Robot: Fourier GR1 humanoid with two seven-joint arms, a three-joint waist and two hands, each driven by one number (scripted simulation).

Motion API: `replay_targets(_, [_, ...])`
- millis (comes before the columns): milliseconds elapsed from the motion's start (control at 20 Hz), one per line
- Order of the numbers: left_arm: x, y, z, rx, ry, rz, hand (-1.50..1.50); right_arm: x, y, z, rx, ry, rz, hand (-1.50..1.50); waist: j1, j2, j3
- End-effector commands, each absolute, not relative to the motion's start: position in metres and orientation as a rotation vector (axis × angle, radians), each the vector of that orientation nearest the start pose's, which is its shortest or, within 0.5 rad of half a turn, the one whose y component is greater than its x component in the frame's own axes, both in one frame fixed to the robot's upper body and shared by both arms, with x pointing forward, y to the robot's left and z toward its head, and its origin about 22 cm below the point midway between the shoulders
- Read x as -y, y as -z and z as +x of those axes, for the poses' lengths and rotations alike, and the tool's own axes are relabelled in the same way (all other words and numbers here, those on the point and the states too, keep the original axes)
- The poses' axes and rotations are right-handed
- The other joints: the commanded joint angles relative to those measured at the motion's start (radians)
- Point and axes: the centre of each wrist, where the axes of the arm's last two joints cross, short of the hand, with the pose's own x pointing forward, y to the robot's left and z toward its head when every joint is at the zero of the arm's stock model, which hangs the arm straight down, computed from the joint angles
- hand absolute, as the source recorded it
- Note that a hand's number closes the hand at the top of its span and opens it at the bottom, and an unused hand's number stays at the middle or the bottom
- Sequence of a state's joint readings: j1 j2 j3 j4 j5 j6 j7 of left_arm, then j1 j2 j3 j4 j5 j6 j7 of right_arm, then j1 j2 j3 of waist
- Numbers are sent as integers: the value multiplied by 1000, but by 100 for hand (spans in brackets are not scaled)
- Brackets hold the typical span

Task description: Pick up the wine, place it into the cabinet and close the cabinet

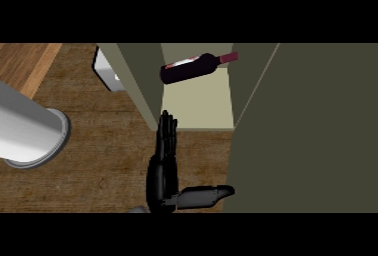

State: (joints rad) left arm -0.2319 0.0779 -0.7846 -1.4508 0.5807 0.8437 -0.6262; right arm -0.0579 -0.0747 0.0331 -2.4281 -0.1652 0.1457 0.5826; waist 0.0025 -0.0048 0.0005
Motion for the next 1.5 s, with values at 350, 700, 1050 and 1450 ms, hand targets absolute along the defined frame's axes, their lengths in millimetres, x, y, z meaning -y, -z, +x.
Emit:
replay_targets(350, [-103,-29,153,1931,-230,-186,-150,220,-199,148,1862,-306,344,-150,0,2,0])
replay_targets(700, [-123,-36,134,1914,-181,-262,-150,225,-203,139,1824,-426,369,150,-5,2,0])
replay_targets(1050, [-179,-41,126,1924,-143,-244,-150,218,-190,131,1798,-497,432,150,-4,2,-1])
replay_targets(1450, [-224,-66,127,1949,-158,-208,-150,198,-184,122,1628,-480,591,150,4,0,-1])
